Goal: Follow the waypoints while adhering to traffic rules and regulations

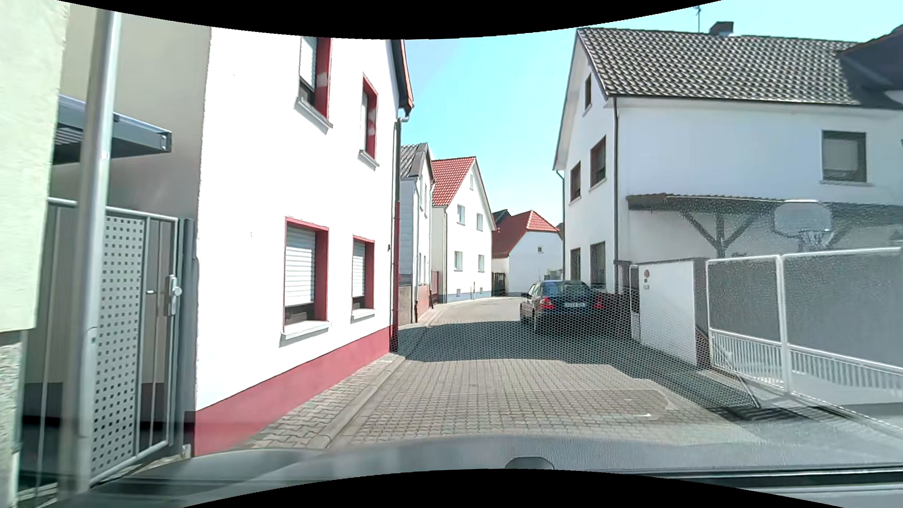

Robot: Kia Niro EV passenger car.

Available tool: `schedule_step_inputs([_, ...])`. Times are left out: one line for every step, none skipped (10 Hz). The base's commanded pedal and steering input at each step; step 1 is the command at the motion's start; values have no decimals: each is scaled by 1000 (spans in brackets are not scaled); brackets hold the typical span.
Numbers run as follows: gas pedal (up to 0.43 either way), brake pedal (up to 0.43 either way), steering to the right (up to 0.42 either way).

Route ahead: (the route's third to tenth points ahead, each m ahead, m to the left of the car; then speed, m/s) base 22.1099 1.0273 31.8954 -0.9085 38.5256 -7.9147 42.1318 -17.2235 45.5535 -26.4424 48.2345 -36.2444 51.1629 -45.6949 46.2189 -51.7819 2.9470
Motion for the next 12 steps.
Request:
schedule_step_inputs([0, 0, 18])
schedule_step_inputs([0, 0, 11])
schedule_step_inputs([0, 0, 3])
schedule_step_inputs([0, 0, 0])
schedule_step_inputs([0, 0, -1])
schedule_step_inputs([0, 0, -2])
schedule_step_inputs([0, 0, -2])
schedule_step_inputs([0, 0, -2])
schedule_step_inputs([0, 0, -2])
schedule_step_inputs([0, 0, -2])
schedule_step_inputs([0, 0, -3])
schedule_step_inputs([0, 0, -4])
